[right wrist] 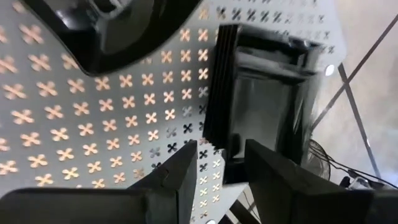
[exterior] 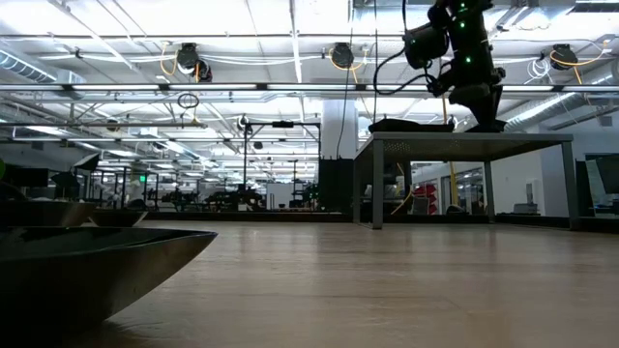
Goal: Pick & Place Mini shaped plates
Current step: Stack the square plate on the square plates on the shelf
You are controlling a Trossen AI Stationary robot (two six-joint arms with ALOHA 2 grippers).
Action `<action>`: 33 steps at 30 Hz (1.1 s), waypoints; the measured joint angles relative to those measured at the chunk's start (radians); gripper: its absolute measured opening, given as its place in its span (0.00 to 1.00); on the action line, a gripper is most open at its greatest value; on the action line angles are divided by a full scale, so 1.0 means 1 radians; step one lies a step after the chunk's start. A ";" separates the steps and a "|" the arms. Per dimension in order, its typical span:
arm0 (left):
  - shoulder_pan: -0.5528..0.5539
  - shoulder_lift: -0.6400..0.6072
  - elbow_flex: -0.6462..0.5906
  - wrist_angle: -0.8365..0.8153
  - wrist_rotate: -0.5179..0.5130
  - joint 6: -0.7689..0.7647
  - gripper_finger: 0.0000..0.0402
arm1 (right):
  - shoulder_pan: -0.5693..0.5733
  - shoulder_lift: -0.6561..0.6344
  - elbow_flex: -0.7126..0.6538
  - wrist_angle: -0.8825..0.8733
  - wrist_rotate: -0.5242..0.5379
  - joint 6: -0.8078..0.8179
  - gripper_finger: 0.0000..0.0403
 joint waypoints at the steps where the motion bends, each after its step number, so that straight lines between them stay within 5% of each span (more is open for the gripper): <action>1: 0.000 0.000 0.000 0.000 0.000 0.000 0.44 | 0.000 0.000 -0.011 0.002 0.001 -0.002 0.31; 13: 0.000 0.000 0.000 0.000 0.000 0.000 0.44 | 0.005 0.000 -0.030 0.010 0.036 -0.032 0.30; 25: 0.000 0.000 0.000 0.000 0.000 0.000 0.44 | 0.005 -0.035 -0.030 0.014 0.061 -0.064 0.03; 33: 0.000 0.000 0.000 0.000 0.000 0.000 0.44 | 0.005 -0.124 -0.030 0.024 0.056 -0.088 0.01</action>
